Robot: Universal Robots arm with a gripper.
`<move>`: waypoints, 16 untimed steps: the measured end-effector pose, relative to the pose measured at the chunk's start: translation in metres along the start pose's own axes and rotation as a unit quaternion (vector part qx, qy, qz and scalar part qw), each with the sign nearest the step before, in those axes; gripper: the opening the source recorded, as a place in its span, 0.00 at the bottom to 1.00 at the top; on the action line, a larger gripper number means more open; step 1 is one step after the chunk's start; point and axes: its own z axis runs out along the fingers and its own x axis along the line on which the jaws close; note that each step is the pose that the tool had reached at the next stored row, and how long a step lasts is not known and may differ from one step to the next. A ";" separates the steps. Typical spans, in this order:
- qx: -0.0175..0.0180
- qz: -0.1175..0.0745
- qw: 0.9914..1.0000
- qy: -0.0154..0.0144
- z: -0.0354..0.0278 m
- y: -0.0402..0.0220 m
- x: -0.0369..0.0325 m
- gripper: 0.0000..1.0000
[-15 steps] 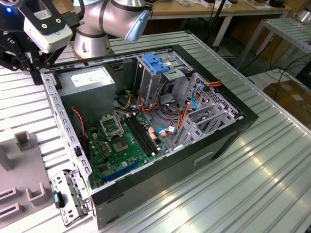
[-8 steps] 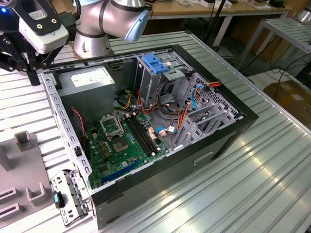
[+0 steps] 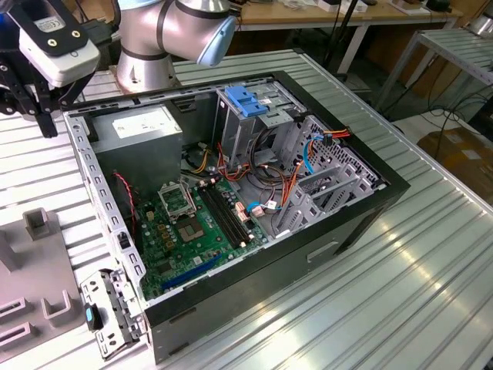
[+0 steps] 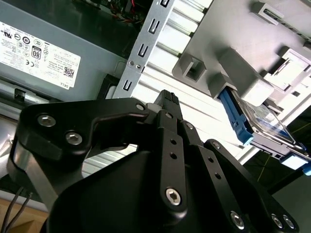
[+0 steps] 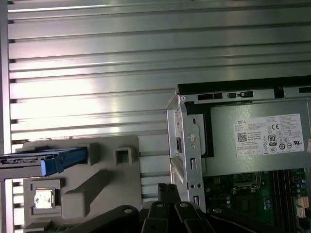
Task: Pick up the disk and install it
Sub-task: 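Reach for the disk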
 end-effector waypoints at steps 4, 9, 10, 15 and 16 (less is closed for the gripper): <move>0.000 0.000 1.000 0.000 -0.0001 -0.0003 0.0041 0.11; 0.000 0.000 1.000 0.000 -0.0001 -0.0007 0.0094 0.11; 0.000 0.000 1.000 0.000 -0.0001 -0.0008 0.0104 0.11; 0.000 0.000 1.000 0.000 -0.0002 -0.0011 0.0147 0.11; 0.000 0.000 1.000 0.000 -0.0002 -0.0012 0.0157 0.11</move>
